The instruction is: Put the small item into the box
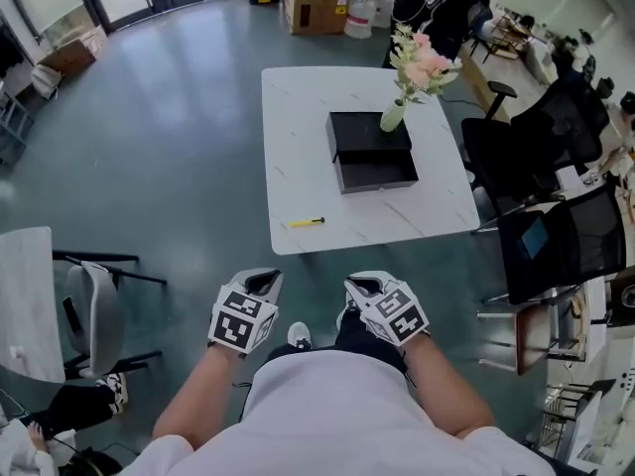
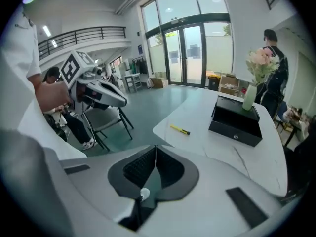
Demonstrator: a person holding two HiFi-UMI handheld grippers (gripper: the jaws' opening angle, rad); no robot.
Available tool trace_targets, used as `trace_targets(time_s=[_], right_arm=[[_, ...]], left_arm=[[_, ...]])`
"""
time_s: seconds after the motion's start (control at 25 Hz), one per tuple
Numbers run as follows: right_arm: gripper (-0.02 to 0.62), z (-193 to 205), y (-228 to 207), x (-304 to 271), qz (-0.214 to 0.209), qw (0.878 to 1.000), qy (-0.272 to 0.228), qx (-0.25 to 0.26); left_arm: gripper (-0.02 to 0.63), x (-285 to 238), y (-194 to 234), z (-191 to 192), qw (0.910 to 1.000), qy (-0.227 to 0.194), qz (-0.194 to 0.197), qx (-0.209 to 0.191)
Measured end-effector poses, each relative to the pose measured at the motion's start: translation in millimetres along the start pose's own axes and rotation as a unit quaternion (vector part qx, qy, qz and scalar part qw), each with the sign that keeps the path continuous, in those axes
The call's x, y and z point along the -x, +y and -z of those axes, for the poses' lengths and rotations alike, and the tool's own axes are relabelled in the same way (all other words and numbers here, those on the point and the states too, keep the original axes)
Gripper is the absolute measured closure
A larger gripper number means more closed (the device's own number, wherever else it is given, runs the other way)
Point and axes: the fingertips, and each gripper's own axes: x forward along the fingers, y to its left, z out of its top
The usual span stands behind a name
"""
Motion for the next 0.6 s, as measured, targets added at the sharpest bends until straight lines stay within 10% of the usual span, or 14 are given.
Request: trace_targets(time_s=[0.6], right_arm=[[0.578,-42,-63,-101,-0.033,0.974,0.061,0.216]], left_arm=[[0.589,-27,38,-9,0.9936,0.006,-0.074,0.085]])
